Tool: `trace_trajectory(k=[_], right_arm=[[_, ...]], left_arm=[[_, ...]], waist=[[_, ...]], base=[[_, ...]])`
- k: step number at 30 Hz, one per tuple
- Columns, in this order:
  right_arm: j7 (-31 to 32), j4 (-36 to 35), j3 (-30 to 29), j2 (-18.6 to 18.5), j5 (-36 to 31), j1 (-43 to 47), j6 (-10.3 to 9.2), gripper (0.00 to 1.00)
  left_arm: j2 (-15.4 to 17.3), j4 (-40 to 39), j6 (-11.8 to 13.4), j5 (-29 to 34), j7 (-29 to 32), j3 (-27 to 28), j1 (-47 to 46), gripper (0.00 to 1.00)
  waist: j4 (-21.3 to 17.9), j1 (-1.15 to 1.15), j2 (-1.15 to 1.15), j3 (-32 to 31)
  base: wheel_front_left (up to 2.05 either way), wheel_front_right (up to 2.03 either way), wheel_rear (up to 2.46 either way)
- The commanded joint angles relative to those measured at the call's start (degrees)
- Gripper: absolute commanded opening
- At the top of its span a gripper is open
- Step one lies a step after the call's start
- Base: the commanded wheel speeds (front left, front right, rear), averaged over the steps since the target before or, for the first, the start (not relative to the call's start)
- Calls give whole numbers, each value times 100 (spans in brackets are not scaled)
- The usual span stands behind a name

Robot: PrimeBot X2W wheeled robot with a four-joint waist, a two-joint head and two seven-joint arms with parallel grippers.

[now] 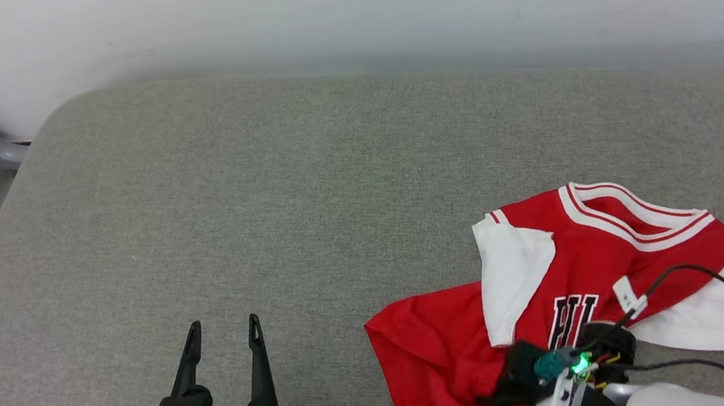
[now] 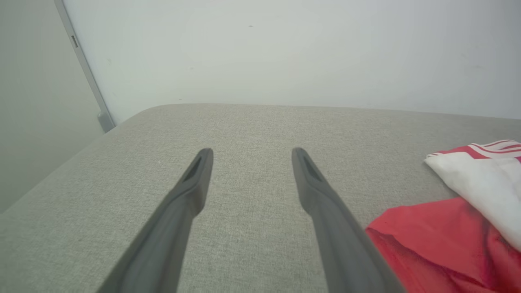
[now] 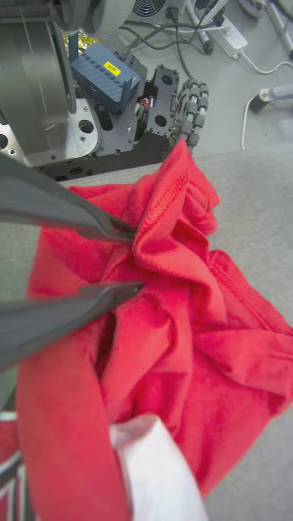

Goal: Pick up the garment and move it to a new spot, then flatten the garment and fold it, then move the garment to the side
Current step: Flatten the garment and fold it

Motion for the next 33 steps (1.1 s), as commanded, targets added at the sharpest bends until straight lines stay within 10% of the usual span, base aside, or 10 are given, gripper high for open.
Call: trace_trajectory(k=[1, 15, 26, 33], right_arm=[[-188, 11, -87, 22, 59, -68, -7, 100], [-649, -667, -3145, -1032, -464, 228, -7, 100], [1671, -863, -4868, -1798, -329, 1372, -8, 100], [2746, -636, -5237, -1536, -191, 1698, -7, 100]], left_arm=[[-2, 7, 10, 34, -15, 30, 77, 100], [-3, -101, 17, 99, -15, 131, 340, 100], [-3, -166, 31, 159, -15, 129, 323, 100], [-2, -196, -21, 177, -15, 103, 154, 100]], waist=[[-32, 0, 0, -71], [-360, 0, 0, -376], [-440, 0, 0, -309], [-354, 0, 0, -60]], base=[[0, 0, 0], [0, 0, 0], [0, 0, 0], [0, 0, 0]])
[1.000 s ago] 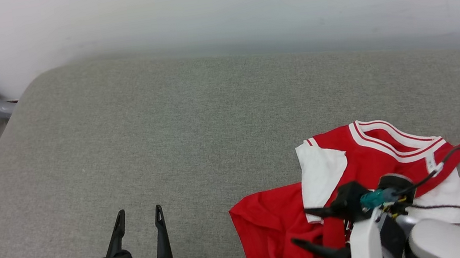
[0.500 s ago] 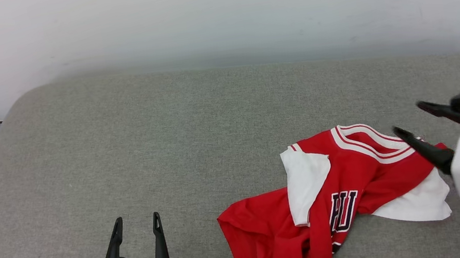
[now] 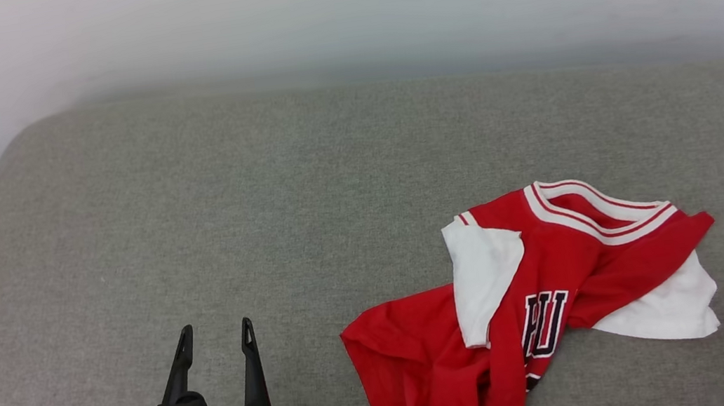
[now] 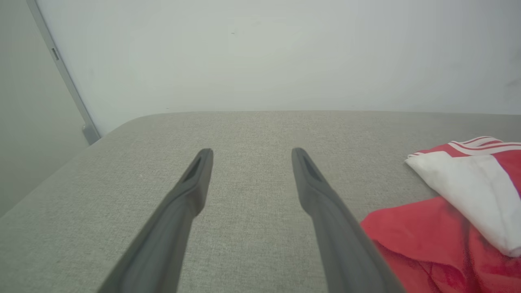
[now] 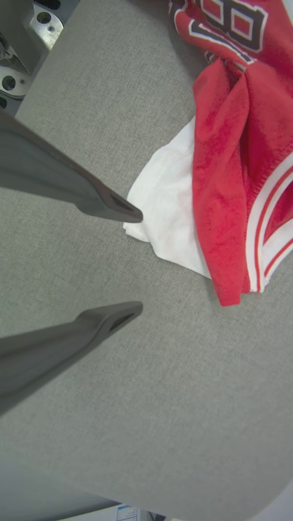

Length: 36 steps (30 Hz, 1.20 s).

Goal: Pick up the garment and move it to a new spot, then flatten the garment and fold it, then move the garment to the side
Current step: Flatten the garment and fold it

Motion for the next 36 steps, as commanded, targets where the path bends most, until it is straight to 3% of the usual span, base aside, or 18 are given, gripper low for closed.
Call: trace_trajectory(k=[1, 11, 19, 20, 21, 29, 36], right_arm=[[124, 63, -28, 158, 49, 87, -6, 100], [371, 795, 346, 622, -259, -329, -6, 100], [139, 1668, 1167, 995, -135, -257, -5, 100], [17, 1685, 1223, 1035, -49, -277, -4, 30], [-100, 1689, 1271, 1052, -3, -306, -4, 0], [-1228, 1471, 868, 566, 348, -543, -7, 0], [-1339, 1515, 220, 32, 665, 105, -6, 0]], left_arm=[[0, -20, -17, 25, -15, -21, -73, 100], [-1, -54, 40, -40, -15, -122, -321, 100], [-2, -50, 53, -44, -15, -145, -483, 100], [-2, -46, 59, -42, -15, -127, -476, 100], [-2, -35, 66, -38, -15, -113, -459, 100], [0, 39, 35, -5, -15, -65, -325, 100], [-1, 20, 52, -12, -15, -60, -210, 100]], waist=[[60, 0, 0, 103], [230, 0, 0, 585], [278, 0, 0, 795], [260, 0, 0, 792], [238, 0, 0, 779], [30, 0, 0, 459], [-66, 0, 0, 286]], base=[[0, 0, 0], [0, 0, 0], [0, 0, 0], [0, 0, 0], [0, 0, 0], [0, 0, 0], [0, 0, 0]])
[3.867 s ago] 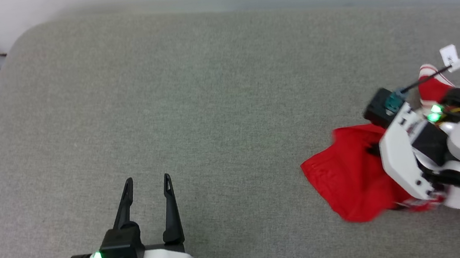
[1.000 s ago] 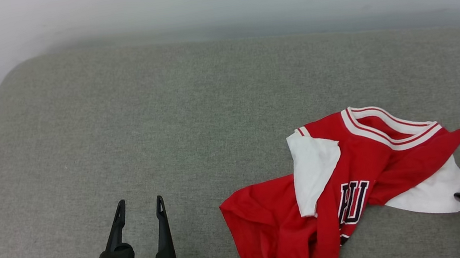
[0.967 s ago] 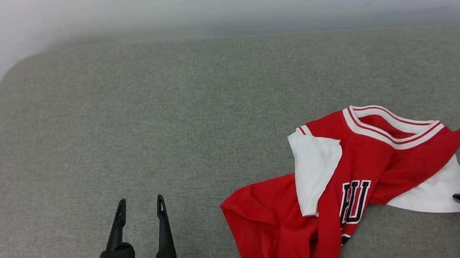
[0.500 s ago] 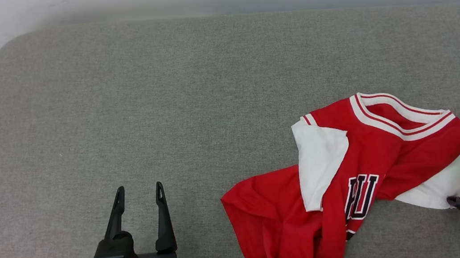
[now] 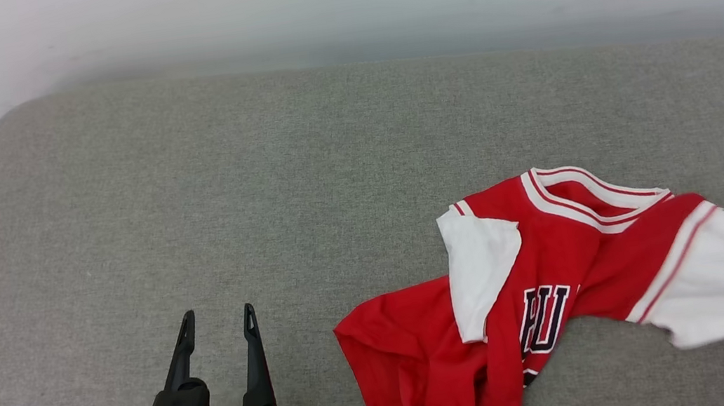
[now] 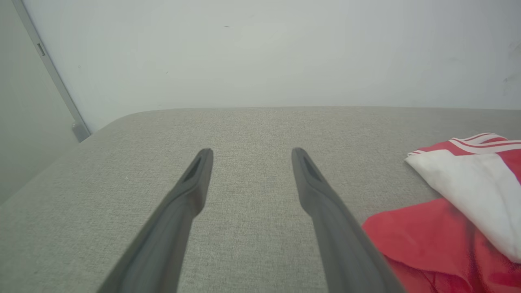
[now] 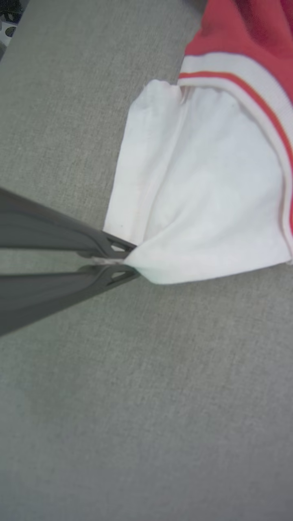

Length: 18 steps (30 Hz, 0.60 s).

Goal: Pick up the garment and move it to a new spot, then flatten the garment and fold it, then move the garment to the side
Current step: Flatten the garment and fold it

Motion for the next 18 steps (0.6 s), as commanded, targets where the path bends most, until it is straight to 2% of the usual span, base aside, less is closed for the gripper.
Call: trace_trajectory(k=[1, 6, 9, 13, 14, 15, 18], right_arm=[[76, 102, -149, -117, 26, 285, -7, 0], [205, 504, -522, -223, 46, 746, -7, 0], [301, 1009, -858, -86, 101, 1078, -7, 0], [333, 1358, -977, 131, 36, 1187, -7, 0], [298, 1392, -993, 208, 39, 1167, -6, 41], [231, 1393, -1008, 244, -13, 1125, -5, 100], [-107, 1259, -1111, 300, -142, 930, -5, 100]], left_arm=[[-2, -15, 9, 9, -15, 17, 41, 100], [-2, 4, -12, -5, -15, 7, 68, 100], [-3, 0, -25, 2, -15, 13, 69, 100], [-3, 9, -37, 26, -15, 35, 84, 100], [-3, 16, -40, 29, -15, 38, 88, 100], [-2, 24, -38, 30, -15, 41, 93, 100], [-2, 42, -44, 32, -15, 72, 128, 100]], waist=[[-26, 0, 0, -38], [-13, 0, 0, -52], [39, 0, 0, -46], [76, 0, 0, -48], [79, 0, 0, -57], [83, 0, 0, -73], [66, 0, 0, -129]], base=[[0, 0, 0], [0, 0, 0], [0, 0, 0], [0, 0, 0], [0, 0, 0], [0, 0, 0], [0, 0, 0]])
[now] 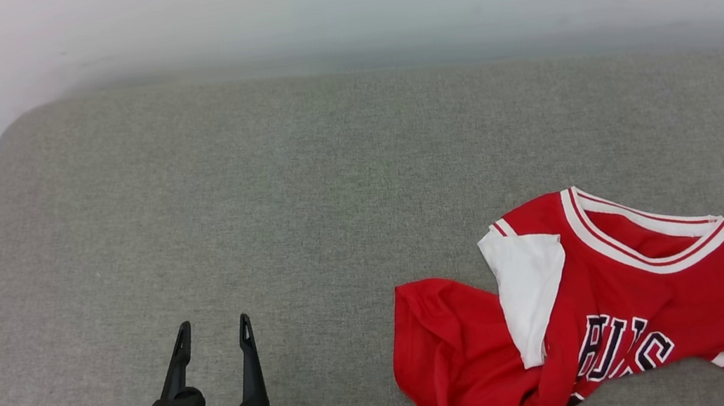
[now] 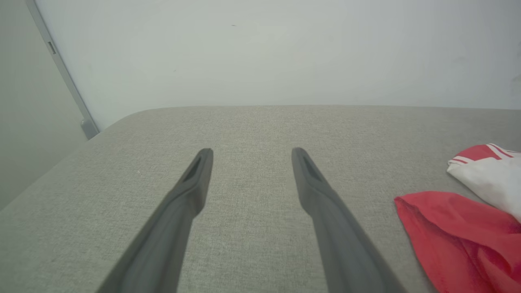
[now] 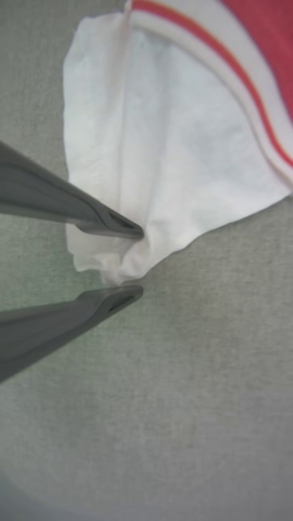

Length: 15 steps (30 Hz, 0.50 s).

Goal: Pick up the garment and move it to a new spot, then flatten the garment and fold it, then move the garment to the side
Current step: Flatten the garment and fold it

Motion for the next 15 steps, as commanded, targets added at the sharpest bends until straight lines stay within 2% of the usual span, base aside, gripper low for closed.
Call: trace_trajectory(k=[1, 4, 9, 15], right_arm=[[-234, -103, -57, 137, -57, -180, -2, 100], [-915, -337, -277, 121, -431, -327, -6, 100], [-1920, -992, -724, 468, -1121, -557, -4, 100], [-2839, -1970, -1280, 1404, -2014, -313, -5, 100]], left_arm=[[-1, 20, -6, 37, -15, 26, 69, 100], [1, 31, -33, 82, -15, 62, 137, 100], [19, 29, -72, 126, -15, 108, 225, 100], [21, 3, -106, 151, -15, 111, 329, 100]], waist=[[-28, -1, 0, -55], [-69, -1, 0, -181], [-130, -1, 0, -387], [-173, -1, 0, -558]], base=[[0, 0, 0], [0, 0, 0], [0, 0, 0], [0, 0, 0]])
